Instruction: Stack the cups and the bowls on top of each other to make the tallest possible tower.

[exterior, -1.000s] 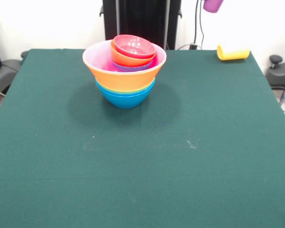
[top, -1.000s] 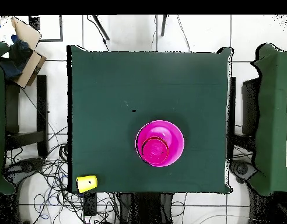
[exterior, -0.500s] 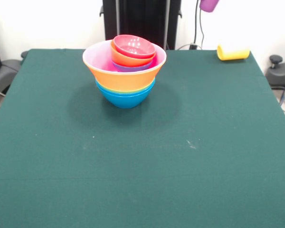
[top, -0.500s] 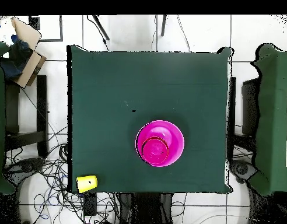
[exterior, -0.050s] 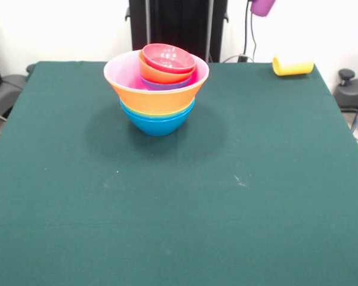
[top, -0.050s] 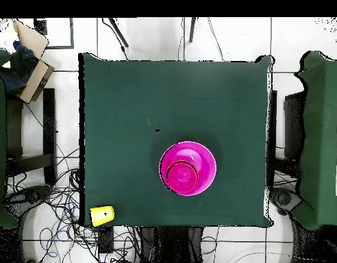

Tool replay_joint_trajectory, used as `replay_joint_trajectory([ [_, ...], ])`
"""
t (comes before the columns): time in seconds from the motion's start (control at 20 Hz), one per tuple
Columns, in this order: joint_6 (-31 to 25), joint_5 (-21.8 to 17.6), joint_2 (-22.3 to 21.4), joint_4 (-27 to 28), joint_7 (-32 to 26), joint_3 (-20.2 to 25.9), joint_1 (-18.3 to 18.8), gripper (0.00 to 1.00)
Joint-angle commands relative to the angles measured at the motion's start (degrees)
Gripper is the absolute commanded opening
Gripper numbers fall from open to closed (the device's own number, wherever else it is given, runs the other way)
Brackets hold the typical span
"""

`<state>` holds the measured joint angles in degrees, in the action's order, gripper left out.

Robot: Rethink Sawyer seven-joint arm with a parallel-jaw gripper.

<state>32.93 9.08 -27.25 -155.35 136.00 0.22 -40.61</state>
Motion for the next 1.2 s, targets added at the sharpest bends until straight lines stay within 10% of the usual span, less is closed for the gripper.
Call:
replay_joint_trajectory([
  [0.05, 1.7, 6.2, 2.8, 9.9, 16.8, 5.6, -1.2, 0.00],
  [1.2, -3.3, 13.8, 2.2, 13.6, 18.6, 7.1, -6.2, 0.00],
])
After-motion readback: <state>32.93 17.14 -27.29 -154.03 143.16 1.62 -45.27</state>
